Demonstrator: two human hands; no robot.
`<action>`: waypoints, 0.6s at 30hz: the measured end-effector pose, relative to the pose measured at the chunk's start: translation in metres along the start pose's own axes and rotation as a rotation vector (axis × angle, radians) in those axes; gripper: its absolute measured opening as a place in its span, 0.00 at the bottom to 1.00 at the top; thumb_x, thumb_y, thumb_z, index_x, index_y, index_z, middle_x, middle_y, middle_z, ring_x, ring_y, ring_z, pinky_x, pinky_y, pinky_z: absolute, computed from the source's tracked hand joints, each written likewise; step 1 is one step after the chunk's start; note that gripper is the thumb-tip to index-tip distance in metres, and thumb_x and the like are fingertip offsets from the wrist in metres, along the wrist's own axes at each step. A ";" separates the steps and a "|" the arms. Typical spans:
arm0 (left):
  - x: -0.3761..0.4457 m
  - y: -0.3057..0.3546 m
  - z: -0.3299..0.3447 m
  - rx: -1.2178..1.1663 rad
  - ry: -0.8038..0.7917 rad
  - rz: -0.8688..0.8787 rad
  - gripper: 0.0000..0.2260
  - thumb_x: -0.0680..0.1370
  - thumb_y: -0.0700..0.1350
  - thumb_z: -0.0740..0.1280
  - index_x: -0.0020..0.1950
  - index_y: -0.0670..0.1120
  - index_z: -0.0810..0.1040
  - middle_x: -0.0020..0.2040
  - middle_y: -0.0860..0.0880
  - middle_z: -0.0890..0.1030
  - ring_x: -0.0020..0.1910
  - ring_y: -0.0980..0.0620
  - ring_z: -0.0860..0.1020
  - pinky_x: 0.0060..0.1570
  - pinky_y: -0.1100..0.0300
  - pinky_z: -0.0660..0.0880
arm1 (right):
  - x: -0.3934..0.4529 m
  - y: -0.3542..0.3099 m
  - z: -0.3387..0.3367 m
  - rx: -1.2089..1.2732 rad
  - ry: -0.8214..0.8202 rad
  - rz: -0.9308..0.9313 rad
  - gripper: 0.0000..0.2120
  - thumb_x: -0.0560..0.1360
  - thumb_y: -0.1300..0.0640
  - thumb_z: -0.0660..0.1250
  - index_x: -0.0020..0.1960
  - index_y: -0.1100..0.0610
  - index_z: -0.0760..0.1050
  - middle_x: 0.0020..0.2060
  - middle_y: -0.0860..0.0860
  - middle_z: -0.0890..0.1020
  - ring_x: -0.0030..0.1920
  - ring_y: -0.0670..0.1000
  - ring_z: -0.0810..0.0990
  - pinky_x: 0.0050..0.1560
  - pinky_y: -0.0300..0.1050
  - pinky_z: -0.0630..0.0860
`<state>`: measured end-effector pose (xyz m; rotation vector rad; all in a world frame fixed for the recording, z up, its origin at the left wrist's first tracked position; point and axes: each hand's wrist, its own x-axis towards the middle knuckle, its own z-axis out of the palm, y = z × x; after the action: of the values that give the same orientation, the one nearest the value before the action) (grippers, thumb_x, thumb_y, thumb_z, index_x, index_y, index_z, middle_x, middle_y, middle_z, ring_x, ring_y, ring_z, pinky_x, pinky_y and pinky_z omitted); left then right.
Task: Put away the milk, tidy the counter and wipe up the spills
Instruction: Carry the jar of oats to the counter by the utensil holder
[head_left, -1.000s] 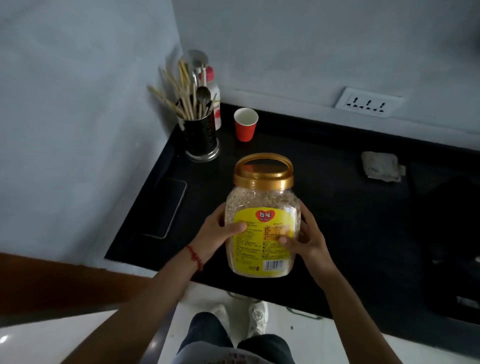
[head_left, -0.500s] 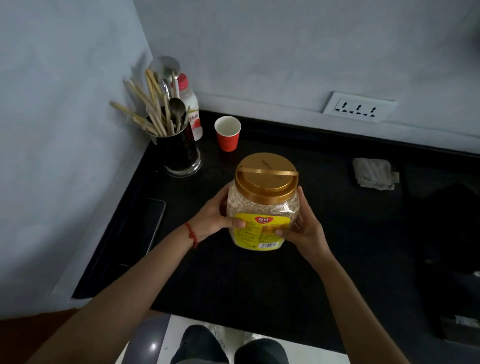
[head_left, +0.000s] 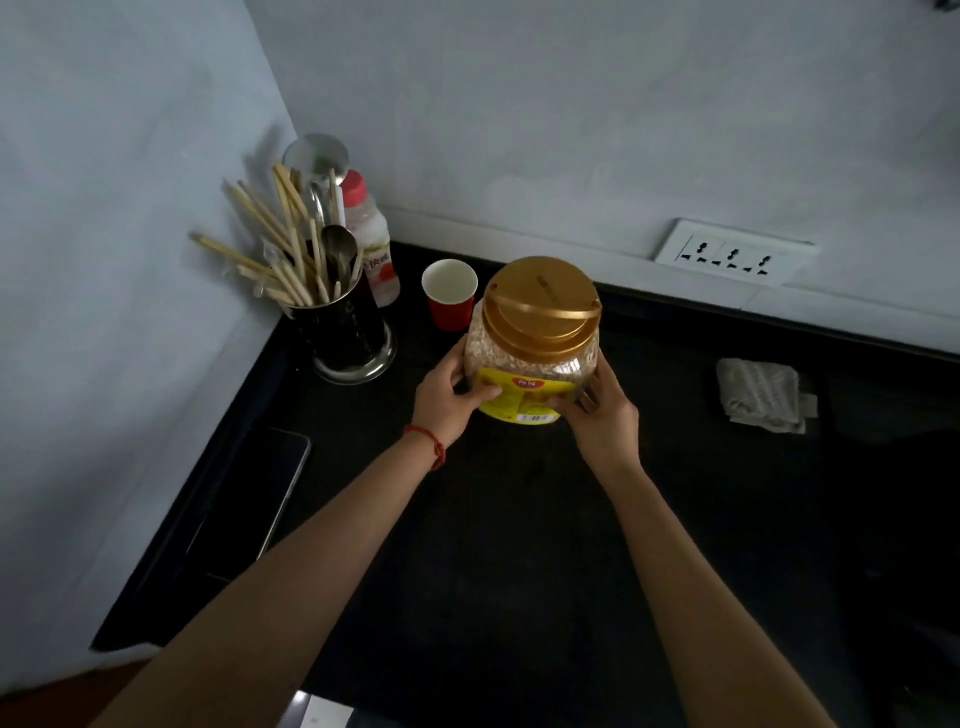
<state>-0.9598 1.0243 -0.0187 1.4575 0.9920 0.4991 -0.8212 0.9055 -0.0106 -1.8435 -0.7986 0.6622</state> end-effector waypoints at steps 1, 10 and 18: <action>0.006 0.001 0.004 -0.011 0.018 -0.001 0.33 0.71 0.37 0.71 0.73 0.47 0.61 0.70 0.45 0.70 0.70 0.49 0.67 0.63 0.61 0.65 | 0.008 0.001 0.000 -0.014 0.000 0.000 0.34 0.70 0.60 0.71 0.72 0.48 0.60 0.64 0.48 0.75 0.63 0.42 0.71 0.63 0.41 0.71; 0.051 0.013 0.024 -0.175 0.087 -0.004 0.29 0.70 0.36 0.71 0.69 0.46 0.67 0.64 0.51 0.73 0.67 0.53 0.68 0.61 0.62 0.67 | 0.063 0.004 -0.002 -0.060 0.003 -0.032 0.26 0.72 0.57 0.68 0.68 0.47 0.64 0.60 0.47 0.78 0.62 0.46 0.75 0.62 0.46 0.74; 0.067 0.015 0.028 -0.107 0.082 -0.049 0.32 0.70 0.42 0.72 0.71 0.48 0.63 0.71 0.46 0.69 0.71 0.47 0.65 0.70 0.46 0.65 | 0.076 0.005 -0.003 -0.117 0.012 0.011 0.26 0.73 0.56 0.67 0.69 0.48 0.63 0.62 0.49 0.76 0.60 0.44 0.72 0.58 0.44 0.72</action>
<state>-0.8976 1.0636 -0.0255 1.3231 1.0476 0.5717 -0.7700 0.9603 -0.0206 -1.9569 -0.8354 0.6217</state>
